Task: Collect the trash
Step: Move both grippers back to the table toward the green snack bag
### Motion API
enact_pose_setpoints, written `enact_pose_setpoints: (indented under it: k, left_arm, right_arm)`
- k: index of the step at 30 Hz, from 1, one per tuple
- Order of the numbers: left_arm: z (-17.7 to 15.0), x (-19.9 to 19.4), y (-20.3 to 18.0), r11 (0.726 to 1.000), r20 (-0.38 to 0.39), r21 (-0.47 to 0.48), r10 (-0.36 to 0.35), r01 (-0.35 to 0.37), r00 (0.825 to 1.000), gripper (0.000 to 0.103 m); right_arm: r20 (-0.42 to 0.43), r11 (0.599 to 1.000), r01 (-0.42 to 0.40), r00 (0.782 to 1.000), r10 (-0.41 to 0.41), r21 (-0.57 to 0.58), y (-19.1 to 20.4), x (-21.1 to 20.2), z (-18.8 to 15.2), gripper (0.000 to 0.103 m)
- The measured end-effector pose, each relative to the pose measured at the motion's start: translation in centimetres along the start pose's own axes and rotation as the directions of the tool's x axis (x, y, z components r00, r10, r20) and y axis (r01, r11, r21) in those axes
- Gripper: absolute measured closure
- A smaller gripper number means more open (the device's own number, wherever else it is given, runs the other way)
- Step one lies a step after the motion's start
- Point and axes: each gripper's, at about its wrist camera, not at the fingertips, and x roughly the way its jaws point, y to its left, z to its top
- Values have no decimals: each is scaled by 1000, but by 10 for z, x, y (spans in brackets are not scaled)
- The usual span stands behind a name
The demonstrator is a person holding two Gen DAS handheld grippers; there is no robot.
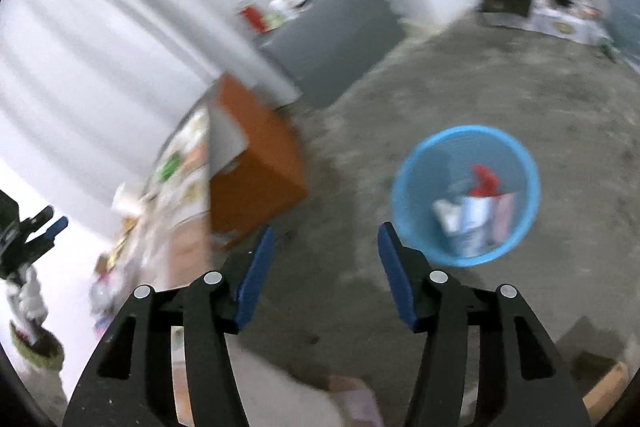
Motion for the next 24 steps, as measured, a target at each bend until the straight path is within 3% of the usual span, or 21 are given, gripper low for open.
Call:
enact_pose_setpoints:
  k: [4, 7, 10, 14, 18, 24]
  left_arm:
    - [-34, -79, 76, 984, 116, -149, 111, -93, 987, 42]
    - [-71, -113, 114, 967, 137, -217, 162, -130, 977, 42]
    - [-109, -131, 136, 951, 132, -269, 192, -151, 973, 42]
    - [-164, -143, 155, 942, 123, -303, 189, -144, 974, 42]
    - [-211, -144, 168, 939, 107, -303, 204, -164, 973, 41]
    - [-267, -133, 189, 918, 84, -392, 96, -56, 992, 40]
  right_arm:
    - [-56, 988, -151, 987, 149, -41, 52, 14, -16, 46]
    - [-127, 959, -270, 957, 259, -80, 93, 24, -32, 45]
    - [-210, 920, -354, 925, 317, -167, 139, 31, -56, 43]
    - [-360, 863, -439, 869, 339, -248, 190, 42, -97, 38]
    - [-505, 823, -466, 821, 266, -324, 229, 59, -151, 36]
    - [-625, 801, -495, 754, 203, -336, 258, 78, -200, 36]
